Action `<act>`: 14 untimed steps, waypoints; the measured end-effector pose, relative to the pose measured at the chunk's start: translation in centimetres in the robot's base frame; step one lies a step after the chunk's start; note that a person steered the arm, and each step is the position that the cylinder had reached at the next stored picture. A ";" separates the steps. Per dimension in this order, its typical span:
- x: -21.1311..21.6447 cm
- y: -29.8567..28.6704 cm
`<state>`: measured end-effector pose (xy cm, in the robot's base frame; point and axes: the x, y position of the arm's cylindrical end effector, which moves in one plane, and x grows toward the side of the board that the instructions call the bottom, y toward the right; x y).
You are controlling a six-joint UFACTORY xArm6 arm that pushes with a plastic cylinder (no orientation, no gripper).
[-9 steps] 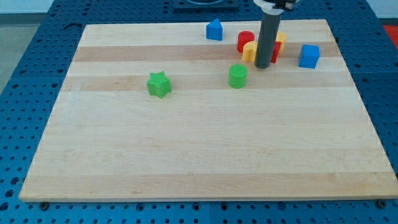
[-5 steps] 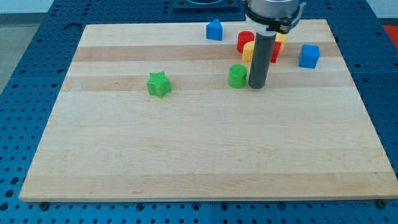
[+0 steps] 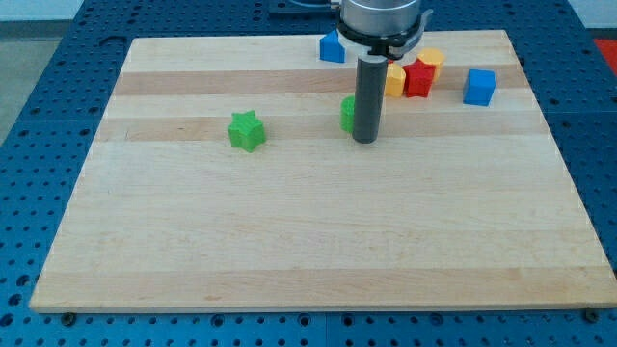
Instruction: Slide the green circle to the green star
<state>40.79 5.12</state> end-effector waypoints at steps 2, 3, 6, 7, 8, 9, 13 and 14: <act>-1.2 -1.6; -2.3 2.4; -3.7 4.1; -4.8 3.9; -5.9 3.7; -5.9 2.5; -5.0 -3.5; -6.0 -3.7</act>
<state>34.78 1.39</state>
